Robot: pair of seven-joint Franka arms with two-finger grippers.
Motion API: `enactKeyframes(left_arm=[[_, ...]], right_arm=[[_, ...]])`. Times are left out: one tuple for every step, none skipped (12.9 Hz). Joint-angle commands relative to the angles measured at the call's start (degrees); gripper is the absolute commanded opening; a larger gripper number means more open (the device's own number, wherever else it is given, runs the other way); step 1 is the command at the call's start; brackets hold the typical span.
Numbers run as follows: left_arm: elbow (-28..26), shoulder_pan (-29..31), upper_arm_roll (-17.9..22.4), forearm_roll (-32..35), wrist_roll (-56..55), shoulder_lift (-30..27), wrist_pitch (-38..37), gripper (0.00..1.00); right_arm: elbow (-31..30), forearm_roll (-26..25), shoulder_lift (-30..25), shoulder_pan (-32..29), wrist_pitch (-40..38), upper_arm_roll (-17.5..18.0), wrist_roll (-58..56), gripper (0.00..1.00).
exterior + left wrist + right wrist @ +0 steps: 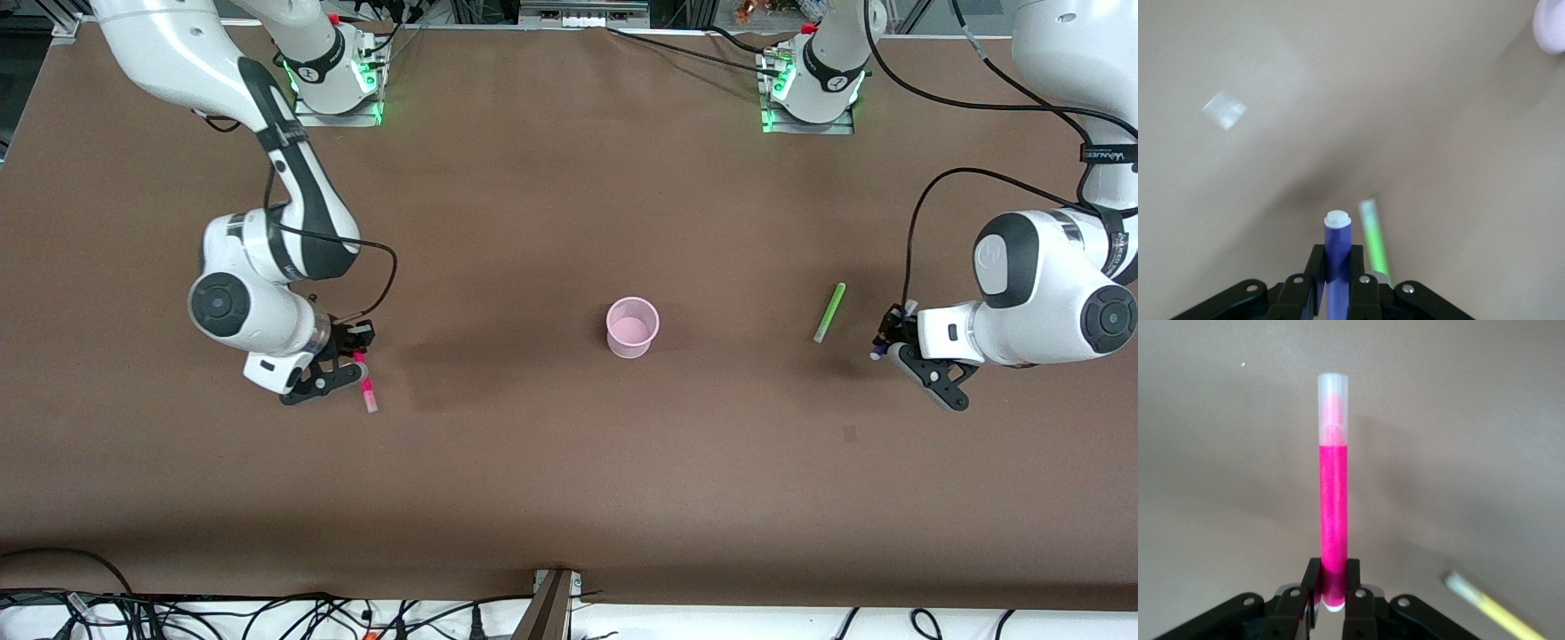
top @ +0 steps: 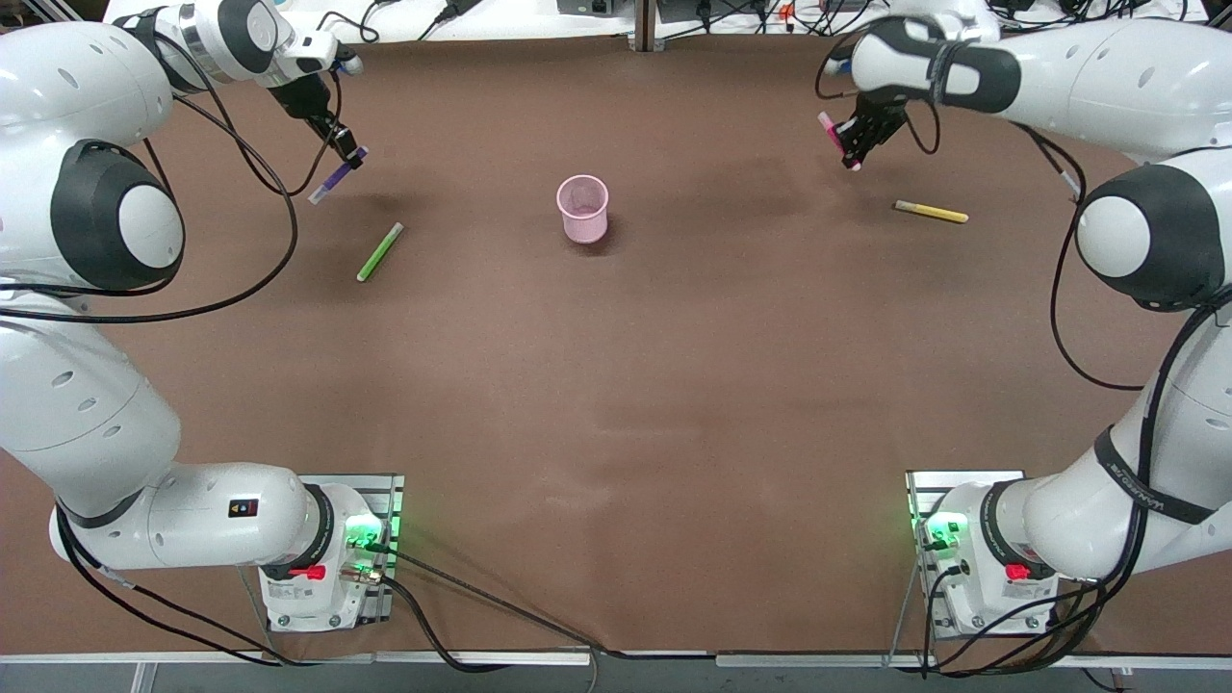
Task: Organize pens into pink holder with both arms
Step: 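Carry the blue marker with the left gripper over the pink cup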
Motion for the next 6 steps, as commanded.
enactKeyframes(left_arm=[[2.42,0.7,-3.12,-6.32,4.48,0.2,-1.73,0.0],[2.95,0.79,-4.62,-9.39,5.02,0.29,-1.73,0.0],[3.91,0.36,-5.68,-13.16,5.11,0.29,-1.73,0.0],[5.23,0.18,-7.26,-15.9,5.63,0.29,-1.73,0.0],[5.41,0.79,-9.88,-17.92,6.85,0.2,-1.82,0.0],[5.41,1.14,-12.35,-20.29,8.09,0.2,-1.99,0.0]], right_arm=[[5.45,0.58,-0.02,-0.27,-8.31,-1.35,-0.3,0.0],[7.99,0.58,-0.19,-0.27,-11.81,-1.88,-0.31,0.0],[10.71,0.58,-0.2,-0.36,-16.37,-2.32,-0.22,0.0],[12.65,0.58,-0.37,-0.36,-20.24,-2.67,-0.13,0.0],[14.06,0.5,-0.46,-0.36,-24.11,-3.37,-0.04,0.0],[14.95,0.58,-1.16,-0.36,-27.89,-5.38,-0.22,0.0]])
